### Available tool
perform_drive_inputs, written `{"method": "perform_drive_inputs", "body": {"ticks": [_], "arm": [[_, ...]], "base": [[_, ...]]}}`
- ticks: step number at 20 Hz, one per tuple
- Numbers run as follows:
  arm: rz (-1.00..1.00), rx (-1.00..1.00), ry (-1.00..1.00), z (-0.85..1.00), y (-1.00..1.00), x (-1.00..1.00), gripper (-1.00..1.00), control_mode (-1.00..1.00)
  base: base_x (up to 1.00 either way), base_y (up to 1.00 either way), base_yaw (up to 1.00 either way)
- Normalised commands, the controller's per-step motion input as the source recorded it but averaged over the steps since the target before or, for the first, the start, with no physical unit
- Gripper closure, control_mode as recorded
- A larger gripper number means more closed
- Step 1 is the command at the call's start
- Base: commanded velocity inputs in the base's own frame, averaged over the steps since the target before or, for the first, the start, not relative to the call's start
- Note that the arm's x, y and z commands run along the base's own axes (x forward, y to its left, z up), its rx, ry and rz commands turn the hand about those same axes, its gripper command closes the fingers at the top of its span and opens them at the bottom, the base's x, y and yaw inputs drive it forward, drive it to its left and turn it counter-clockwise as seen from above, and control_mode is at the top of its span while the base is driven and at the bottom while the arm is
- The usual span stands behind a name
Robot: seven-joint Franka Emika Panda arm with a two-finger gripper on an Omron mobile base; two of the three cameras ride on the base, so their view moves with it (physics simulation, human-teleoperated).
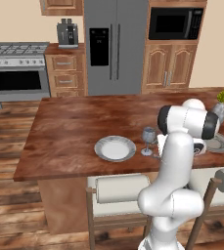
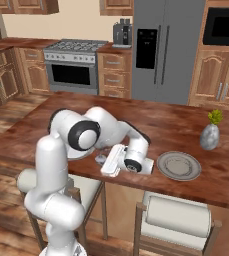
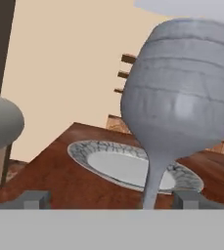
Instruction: Retrieve the wine glasses from the counter and place one next to each plate.
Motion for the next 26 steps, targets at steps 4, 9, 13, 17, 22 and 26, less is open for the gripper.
{"method": "perform_drive_inputs", "body": {"ticks": [4,9,13,17,22,26], "arm": [[0.0,0.17,-0.15,0.92,-0.03,-0.76,-1.0,-1.0],[-0.01,0.21,-0.02,1.0,-0.18,-0.97,-1.0,-1.0],[0.0,0.15,0.0,1.0,-0.01,-0.97,-1.0,-1.0],[0.0,0.06,0.0,0.7,-0.04,-0.64,-1.0,-1.0],[0.0,0.08,0.0,0.9,-0.02,-0.6,-1.0,-1.0],[0.0,0.14,0.0,1.0,0.11,-0.47,-1.0,-1.0]], "base": [[0.0,0.0,0.0],[0.0,0.0,0.0],[0.0,0.0,0.0],[0.0,0.0,0.0],[0.0,0.0,0.0],[0.0,0.0,0.0]]}}
